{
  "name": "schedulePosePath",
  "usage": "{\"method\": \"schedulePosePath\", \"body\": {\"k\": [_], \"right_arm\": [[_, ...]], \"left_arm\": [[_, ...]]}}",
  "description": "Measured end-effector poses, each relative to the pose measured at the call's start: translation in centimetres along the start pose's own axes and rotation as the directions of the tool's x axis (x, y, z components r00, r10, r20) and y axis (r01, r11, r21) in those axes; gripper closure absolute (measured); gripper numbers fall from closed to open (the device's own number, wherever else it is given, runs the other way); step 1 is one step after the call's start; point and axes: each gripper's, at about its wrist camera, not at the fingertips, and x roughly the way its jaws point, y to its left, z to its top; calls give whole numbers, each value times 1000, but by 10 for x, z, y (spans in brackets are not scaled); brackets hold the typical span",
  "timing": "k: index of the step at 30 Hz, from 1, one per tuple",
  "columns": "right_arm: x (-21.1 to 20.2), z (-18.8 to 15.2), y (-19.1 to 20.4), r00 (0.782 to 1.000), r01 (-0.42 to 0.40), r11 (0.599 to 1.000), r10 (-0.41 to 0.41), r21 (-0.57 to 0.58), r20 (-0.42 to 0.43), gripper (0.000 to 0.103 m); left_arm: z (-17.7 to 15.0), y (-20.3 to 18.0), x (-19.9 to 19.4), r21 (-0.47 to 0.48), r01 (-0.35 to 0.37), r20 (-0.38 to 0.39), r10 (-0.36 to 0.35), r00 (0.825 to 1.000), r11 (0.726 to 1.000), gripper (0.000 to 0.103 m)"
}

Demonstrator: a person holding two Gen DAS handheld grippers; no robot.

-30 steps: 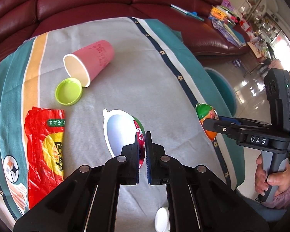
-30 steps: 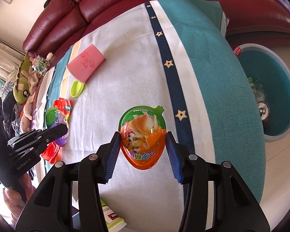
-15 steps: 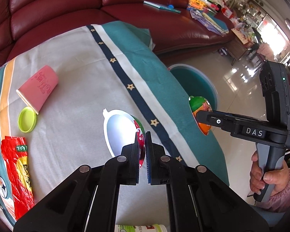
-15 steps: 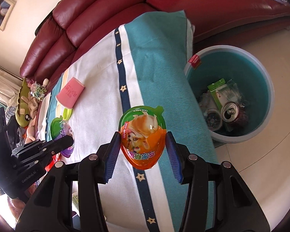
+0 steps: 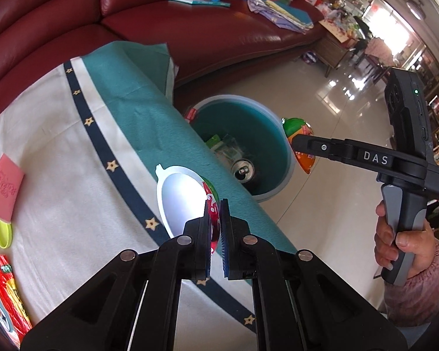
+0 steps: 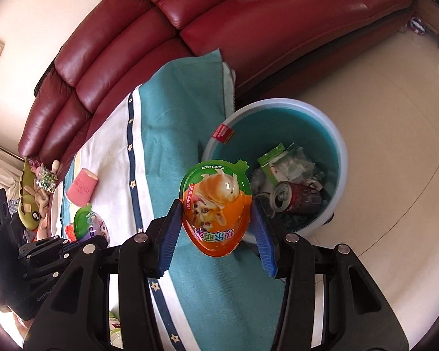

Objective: Collect trash
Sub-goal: 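Carry both items to the bin while the right tool opens, dropping the orange candy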

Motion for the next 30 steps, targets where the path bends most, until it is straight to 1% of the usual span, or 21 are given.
{"method": "schedulePosePath", "body": {"k": [4, 8, 16, 18, 19, 20, 21, 23, 24, 26, 30], "right_arm": [[2, 10, -25, 1000, 24, 999, -24, 34, -3, 57], [10, 16, -41, 999, 39, 998, -38, 53, -18, 57], [28, 29, -56, 998, 60, 996, -58, 65, -40, 57], [32, 33, -57, 997, 65, 996, -62, 63, -42, 56], [33, 35, -58, 997, 64, 996, -62, 68, -41, 52], [34, 36, -60, 997, 63, 995, -61, 74, -40, 39], [34, 36, -61, 997, 64, 995, -61, 79, -36, 33], [34, 37, -63, 997, 69, 994, -66, 81, -34, 31], [34, 37, -64, 997, 73, 994, -70, 84, -36, 28], [33, 35, -67, 996, 90, 992, -87, 90, -35, 27], [27, 31, -74, 995, 100, 989, -96, 112, -40, 22]], "left_arm": [[10, -14, 19, 24, 27, -26, -26, 999, 999, 97], [22, -25, 37, 39, 44, -46, -42, 998, 998, 97], [46, -36, 65, 44, 51, -66, -48, 997, 998, 97], [50, -36, 69, 43, 52, -70, -49, 996, 998, 97], [52, -36, 71, 40, 54, -72, -51, 996, 998, 97], [54, -36, 74, 37, 56, -75, -53, 996, 998, 97], [54, -37, 75, 35, 57, -78, -54, 995, 998, 97], [54, -37, 78, 36, 59, -83, -56, 995, 998, 97], [53, -37, 80, 37, 62, -86, -58, 995, 997, 97], [55, -37, 82, 39, 63, -91, -60, 994, 997, 97], [56, -39, 84, 43, 70, -95, -65, 993, 997, 97]]}}
